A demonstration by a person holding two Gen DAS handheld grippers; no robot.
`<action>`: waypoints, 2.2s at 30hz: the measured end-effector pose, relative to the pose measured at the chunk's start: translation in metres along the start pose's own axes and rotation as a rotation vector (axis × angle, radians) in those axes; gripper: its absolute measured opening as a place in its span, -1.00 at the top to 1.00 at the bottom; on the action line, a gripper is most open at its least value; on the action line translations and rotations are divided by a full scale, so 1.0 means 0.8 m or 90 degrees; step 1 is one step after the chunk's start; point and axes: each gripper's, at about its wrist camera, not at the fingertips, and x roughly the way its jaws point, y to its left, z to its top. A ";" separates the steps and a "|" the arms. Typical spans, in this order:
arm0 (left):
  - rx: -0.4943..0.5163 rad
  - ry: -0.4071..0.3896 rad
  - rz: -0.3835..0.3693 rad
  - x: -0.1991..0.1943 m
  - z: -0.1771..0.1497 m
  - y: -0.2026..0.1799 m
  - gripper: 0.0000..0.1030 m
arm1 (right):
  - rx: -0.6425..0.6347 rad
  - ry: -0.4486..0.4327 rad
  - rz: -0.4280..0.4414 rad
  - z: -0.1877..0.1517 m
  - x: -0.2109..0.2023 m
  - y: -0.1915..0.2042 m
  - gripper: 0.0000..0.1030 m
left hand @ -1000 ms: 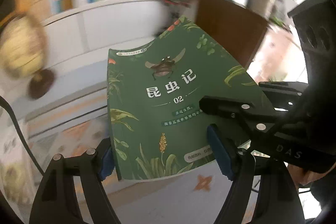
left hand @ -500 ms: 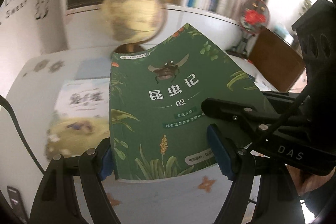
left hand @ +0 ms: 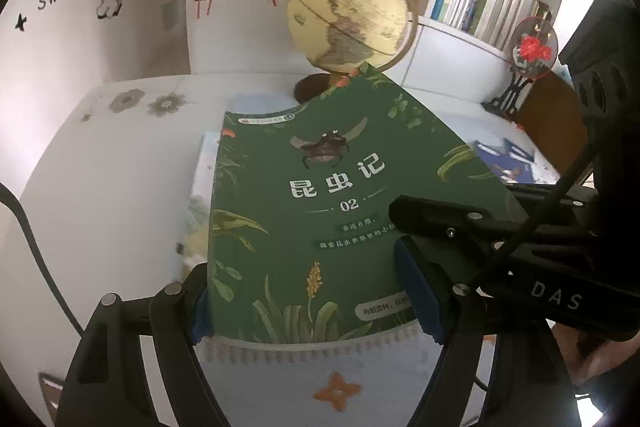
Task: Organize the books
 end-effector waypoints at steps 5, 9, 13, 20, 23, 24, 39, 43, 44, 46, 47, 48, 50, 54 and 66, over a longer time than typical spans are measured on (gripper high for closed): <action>-0.009 0.019 0.002 0.020 -0.002 0.031 -0.46 | 0.016 0.014 0.005 0.009 0.033 0.007 0.68; -0.017 0.036 -0.006 0.038 -0.013 0.053 -0.46 | 0.018 0.032 0.000 0.009 0.064 0.016 0.68; -0.020 0.049 -0.009 0.047 -0.016 0.064 -0.46 | 0.035 0.042 -0.007 0.007 0.083 0.018 0.67; -0.023 0.086 -0.015 0.065 -0.023 0.075 -0.46 | 0.051 0.057 -0.039 0.003 0.098 0.019 0.55; -0.035 0.100 -0.018 0.071 -0.026 0.081 -0.46 | 0.066 0.067 -0.046 -0.001 0.106 0.014 0.54; -0.037 0.101 -0.016 0.071 -0.027 0.083 -0.46 | 0.078 0.073 -0.046 -0.002 0.109 0.010 0.54; -0.103 0.089 -0.019 0.065 -0.021 0.134 -0.48 | 0.150 0.088 -0.025 -0.020 0.115 -0.009 0.47; -0.152 0.096 -0.021 0.065 -0.024 0.163 -0.48 | 0.162 0.089 -0.020 -0.022 0.115 -0.005 0.43; -0.163 0.096 -0.028 0.065 -0.024 0.168 -0.48 | 0.161 0.090 -0.018 -0.022 0.116 -0.003 0.43; -0.179 0.101 -0.041 0.068 -0.025 0.173 -0.48 | 0.154 0.091 -0.016 -0.023 0.117 0.002 0.42; -0.184 0.106 -0.049 0.071 -0.026 0.174 -0.48 | 0.150 0.090 -0.018 -0.024 0.118 0.004 0.42; -0.186 0.109 -0.054 0.073 -0.027 0.173 -0.48 | 0.148 0.089 -0.019 -0.024 0.118 0.005 0.39; -0.178 0.111 -0.051 0.077 -0.027 0.169 -0.48 | 0.149 0.090 -0.016 -0.023 0.119 0.006 0.35; -0.169 0.110 -0.055 0.074 -0.027 0.162 -0.48 | 0.149 0.110 -0.013 -0.021 0.118 0.003 0.31; -0.135 0.082 -0.047 0.051 -0.017 0.135 -0.50 | 0.201 0.083 -0.097 -0.034 0.049 -0.048 0.12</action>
